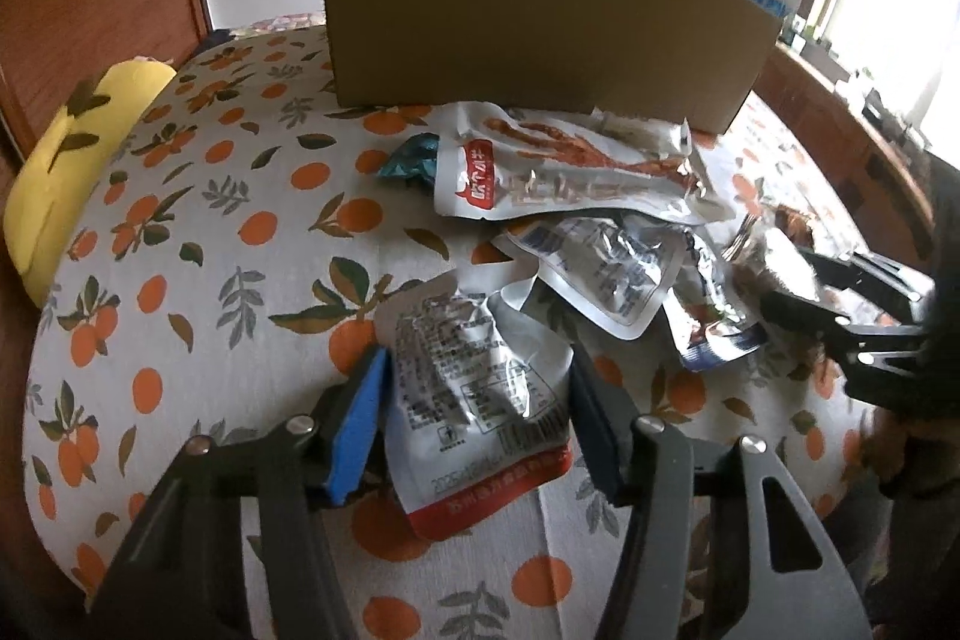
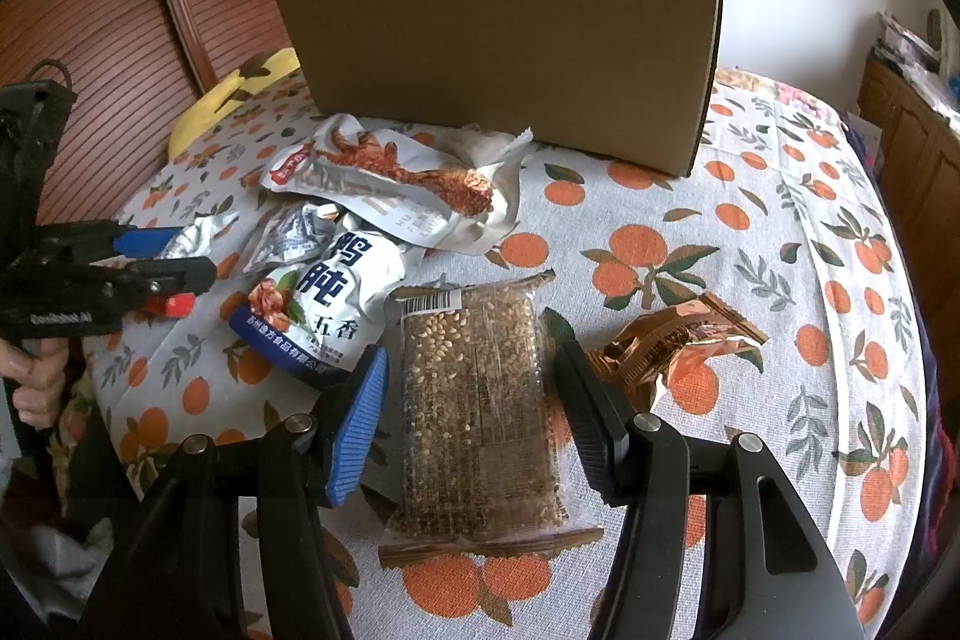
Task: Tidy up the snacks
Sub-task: 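Grasp the clear grain bar with the right tool while the left tool grasps a white packet, then carry the grain bar with the right tool while the left tool carries the white packet into the box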
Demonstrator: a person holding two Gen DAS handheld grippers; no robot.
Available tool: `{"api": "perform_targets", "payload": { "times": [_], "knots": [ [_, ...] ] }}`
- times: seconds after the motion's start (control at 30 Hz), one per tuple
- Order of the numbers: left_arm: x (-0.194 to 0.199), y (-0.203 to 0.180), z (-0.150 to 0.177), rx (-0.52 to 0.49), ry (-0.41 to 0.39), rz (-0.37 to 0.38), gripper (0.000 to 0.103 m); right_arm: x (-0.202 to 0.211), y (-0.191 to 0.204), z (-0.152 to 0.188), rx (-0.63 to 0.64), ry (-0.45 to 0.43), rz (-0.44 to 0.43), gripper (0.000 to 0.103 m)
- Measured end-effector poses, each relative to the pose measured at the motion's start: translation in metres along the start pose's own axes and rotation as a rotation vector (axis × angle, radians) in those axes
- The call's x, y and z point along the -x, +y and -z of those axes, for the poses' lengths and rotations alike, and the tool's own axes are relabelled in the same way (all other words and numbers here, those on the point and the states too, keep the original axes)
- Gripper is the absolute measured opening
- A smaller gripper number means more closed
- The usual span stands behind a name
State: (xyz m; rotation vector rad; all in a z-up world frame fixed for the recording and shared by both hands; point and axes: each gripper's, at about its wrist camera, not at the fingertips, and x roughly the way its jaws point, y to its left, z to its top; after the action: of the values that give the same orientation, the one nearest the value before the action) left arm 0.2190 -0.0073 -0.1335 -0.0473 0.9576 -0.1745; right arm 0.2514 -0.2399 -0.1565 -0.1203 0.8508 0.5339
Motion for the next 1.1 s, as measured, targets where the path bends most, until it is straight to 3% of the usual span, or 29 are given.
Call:
{"api": "perform_targets", "payload": {
  "times": [0.17,0.27,0.37,0.63,1.1],
  "knots": [
    [0.013,-0.002,-0.001,-0.010,-0.044,0.018,0.058,-0.001,0.002,-0.002,0.021,0.029,0.020,0.054],
    [0.020,-0.004,0.000,-0.024,-0.066,0.028,0.058,-0.001,0.009,0.000,0.073,0.034,0.062,0.044],
    [0.023,-0.005,0.000,-0.028,-0.073,0.045,0.058,0.002,0.010,0.001,0.067,0.036,0.069,0.042],
    [0.034,-0.008,-0.008,-0.052,-0.115,0.068,0.059,0.027,0.011,-0.011,0.029,-0.027,0.034,0.041],
    [0.050,-0.019,-0.057,-0.132,-0.207,0.071,0.059,0.056,0.007,-0.055,0.033,-0.109,0.033,0.041]
  ]
}}
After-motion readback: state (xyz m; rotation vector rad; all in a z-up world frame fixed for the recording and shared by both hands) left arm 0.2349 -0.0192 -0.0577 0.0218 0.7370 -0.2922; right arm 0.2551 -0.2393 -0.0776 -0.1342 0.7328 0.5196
